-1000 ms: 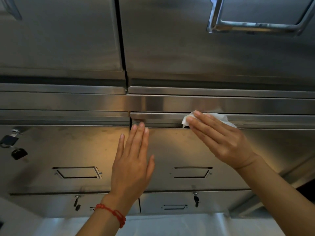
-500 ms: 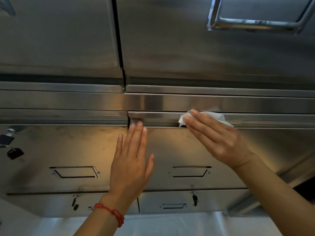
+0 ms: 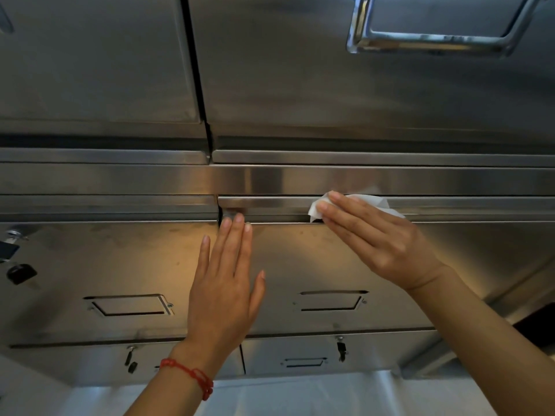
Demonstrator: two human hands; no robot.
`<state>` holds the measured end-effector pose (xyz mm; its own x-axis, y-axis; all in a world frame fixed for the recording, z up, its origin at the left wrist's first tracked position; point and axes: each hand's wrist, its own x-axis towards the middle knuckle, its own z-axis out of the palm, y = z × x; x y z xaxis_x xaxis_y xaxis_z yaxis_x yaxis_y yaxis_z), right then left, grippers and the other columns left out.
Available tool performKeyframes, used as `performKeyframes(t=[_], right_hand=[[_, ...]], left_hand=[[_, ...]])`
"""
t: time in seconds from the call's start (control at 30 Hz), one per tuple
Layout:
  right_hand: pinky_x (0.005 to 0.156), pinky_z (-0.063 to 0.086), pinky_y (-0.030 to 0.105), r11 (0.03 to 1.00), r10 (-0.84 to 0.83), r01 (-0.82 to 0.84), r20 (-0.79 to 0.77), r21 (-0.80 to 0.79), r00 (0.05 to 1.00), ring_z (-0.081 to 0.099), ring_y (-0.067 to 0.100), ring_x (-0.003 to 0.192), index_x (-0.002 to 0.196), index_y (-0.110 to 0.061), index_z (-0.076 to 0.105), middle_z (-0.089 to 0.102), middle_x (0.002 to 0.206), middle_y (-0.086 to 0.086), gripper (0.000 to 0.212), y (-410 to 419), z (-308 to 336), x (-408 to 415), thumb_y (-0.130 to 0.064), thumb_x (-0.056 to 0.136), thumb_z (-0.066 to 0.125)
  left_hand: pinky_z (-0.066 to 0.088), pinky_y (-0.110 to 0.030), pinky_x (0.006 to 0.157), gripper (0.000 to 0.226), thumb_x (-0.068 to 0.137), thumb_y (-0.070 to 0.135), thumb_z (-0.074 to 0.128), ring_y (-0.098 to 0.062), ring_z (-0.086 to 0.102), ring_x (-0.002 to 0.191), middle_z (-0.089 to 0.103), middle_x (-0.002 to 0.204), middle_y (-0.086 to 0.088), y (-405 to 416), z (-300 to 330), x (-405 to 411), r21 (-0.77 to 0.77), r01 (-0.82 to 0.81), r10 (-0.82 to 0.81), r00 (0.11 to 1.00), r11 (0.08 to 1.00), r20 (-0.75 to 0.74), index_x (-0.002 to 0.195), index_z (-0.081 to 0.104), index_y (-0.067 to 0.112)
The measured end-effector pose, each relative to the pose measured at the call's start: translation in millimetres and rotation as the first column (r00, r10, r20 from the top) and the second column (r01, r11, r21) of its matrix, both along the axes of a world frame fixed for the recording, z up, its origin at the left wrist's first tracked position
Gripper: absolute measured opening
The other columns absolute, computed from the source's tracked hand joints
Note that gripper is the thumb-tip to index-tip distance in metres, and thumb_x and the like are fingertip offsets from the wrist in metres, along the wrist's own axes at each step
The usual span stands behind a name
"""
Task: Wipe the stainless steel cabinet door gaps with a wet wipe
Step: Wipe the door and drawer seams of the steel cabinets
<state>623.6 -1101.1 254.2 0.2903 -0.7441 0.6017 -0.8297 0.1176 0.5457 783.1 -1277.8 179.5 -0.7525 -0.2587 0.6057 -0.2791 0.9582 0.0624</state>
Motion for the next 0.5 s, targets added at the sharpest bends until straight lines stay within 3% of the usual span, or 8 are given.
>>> performKeyframes(t=[0.1, 0.27, 0.5], right_hand=[[0.086, 0.054, 0.045, 1.000, -0.014, 0.014, 0.000, 0.014, 1.000, 0.059, 0.035, 0.110, 0.108, 0.007, 0.066, 0.061, 0.117, 0.020, 0.027, 10.7, 1.5, -4.4, 0.009, 0.080, 0.066], [0.084, 0.055, 0.044, 1.000, -0.013, 0.013, 0.000, 0.005, 1.000, 0.060, 0.035, 0.108, 0.104, 0.008, 0.068, 0.063, 0.115, 0.020, 0.026, 8.8, 2.1, -2.3, 0.009, 0.078, 0.066], [0.093, 0.047, 0.046, 0.999, -0.032, 0.033, -0.048, 0.024, 0.998, 0.059, 0.034, 0.110, 0.107, 0.006, 0.067, 0.060, 0.118, 0.020, 0.024, 20.1, 5.1, -11.9, 0.007, 0.083, 0.061]], left_hand=[[0.016, -0.044, 0.112, 0.058, 0.096, 0.035, 0.024, -0.027, 0.019, 0.139, 0.028, 0.149, -0.018, -0.1, 1.1, 1.1, 0.010, 0.007, -0.007, 1.000, 1.000, 0.006, 0.141, 0.031, -0.002], [0.014, -0.044, 0.112, 0.061, 0.091, 0.032, 0.032, -0.026, 0.017, 0.140, 0.025, 0.150, -0.016, -0.1, 0.0, -0.2, 0.016, 0.005, -0.005, 1.000, 1.000, 0.004, 0.141, 0.029, -0.001], [0.014, -0.044, 0.113, 0.061, 0.091, 0.033, 0.032, -0.027, 0.017, 0.140, 0.023, 0.150, -0.017, 1.2, -0.8, -0.5, 0.013, -0.006, 0.006, 1.000, 1.000, 0.009, 0.142, 0.028, -0.001]])
